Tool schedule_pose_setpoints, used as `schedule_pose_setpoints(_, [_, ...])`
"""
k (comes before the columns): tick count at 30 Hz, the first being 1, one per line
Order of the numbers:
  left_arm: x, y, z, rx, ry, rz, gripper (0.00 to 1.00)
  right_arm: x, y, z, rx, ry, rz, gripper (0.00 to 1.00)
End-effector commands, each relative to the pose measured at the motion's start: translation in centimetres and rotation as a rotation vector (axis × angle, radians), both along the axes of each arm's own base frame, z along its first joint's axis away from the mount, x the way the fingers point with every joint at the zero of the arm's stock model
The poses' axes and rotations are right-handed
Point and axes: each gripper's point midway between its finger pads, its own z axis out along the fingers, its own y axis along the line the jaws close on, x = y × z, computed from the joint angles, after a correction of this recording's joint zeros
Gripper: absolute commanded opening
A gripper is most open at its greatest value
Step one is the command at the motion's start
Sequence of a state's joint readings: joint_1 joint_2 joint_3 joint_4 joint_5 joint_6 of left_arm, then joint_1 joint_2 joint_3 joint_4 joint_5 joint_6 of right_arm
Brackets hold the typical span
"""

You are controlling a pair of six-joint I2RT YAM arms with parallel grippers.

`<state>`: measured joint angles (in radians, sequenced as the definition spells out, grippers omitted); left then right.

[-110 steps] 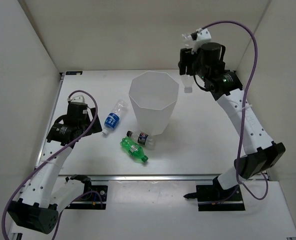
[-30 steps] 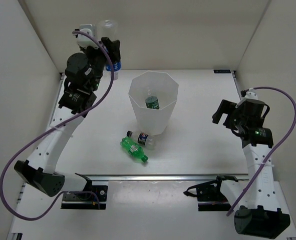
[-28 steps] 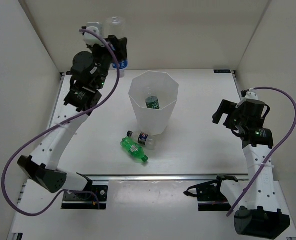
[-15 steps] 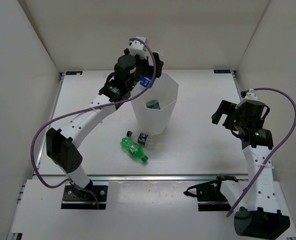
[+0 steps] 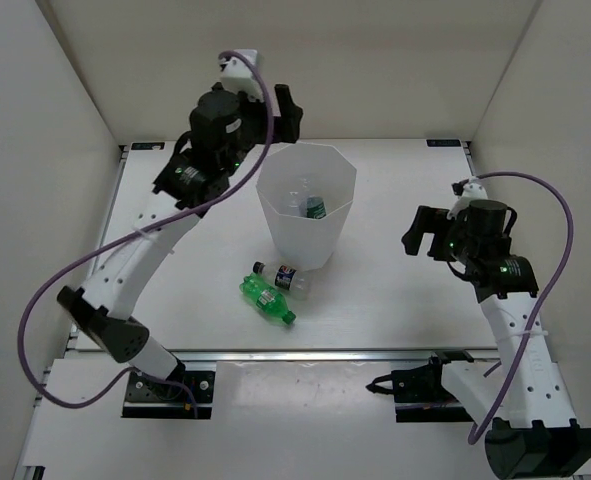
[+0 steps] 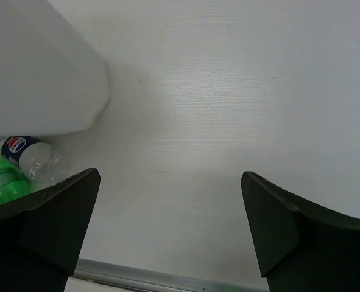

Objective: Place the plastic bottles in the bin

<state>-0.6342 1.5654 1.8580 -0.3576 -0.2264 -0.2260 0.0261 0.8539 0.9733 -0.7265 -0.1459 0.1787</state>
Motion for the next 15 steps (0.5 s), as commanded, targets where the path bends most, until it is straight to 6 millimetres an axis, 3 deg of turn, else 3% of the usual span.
schedule_pose_setpoints(1, [-2.5, 8.5, -0.2, -0.031, 0.106, 0.191, 0.99, -0.4, 2.6, 1.4, 0.0, -0.042, 0.121, 0.99])
schedule_pose_setpoints(2, [-2.9, 10.2, -2.6, -0.029, 0.178, 0.233, 0.98, -0.5, 3.1, 0.9, -0.004, -0.024, 0.144, 0.98])
schedule_pose_setpoints(4, [-4.0, 13.8, -9.3, 0.01, 0.35, 0.324, 0.99, -1.1, 5.4, 0.1, -0.012, -0.002, 0.227, 0.98])
schedule_pose_setpoints(5, [-4.5, 15.0, -11.0, -0.014, 0.397, 0.365, 0.99, -1.3, 6.0, -0.2, -0.019, 0.01, 0.248, 0.98])
schedule_pose_setpoints(7, [-7.4, 18.7, -16.7, -0.061, 0.538, 0.421, 0.99, -2.5, 8.7, -1.0, -0.054, 0.027, 0.36, 0.98])
schedule_pose_setpoints(10, [-11.6, 21.3, -21.9, -0.007, 0.653, 0.494, 0.98, -4.6, 12.8, -2.3, -0.08, 0.059, 0.5, 0.98])
schedule_pose_setpoints(11, [-12.6, 21.5, -22.7, 0.02, 0.673, 0.508, 0.99, -4.9, 13.3, -3.0, -0.095, 0.076, 0.514, 0.98])
schedule_pose_setpoints(13, [-15.6, 23.5, -26.0, 0.117, 0.787, 0.598, 0.99, -6.4, 16.4, -3.7, -0.109, 0.078, 0.617, 0.97])
schedule_pose_setpoints(15, [-17.2, 24.3, -27.8, 0.133, 0.846, 0.613, 0.99, -7.3, 19.2, -3.8, -0.087, 0.063, 0.691, 0.96])
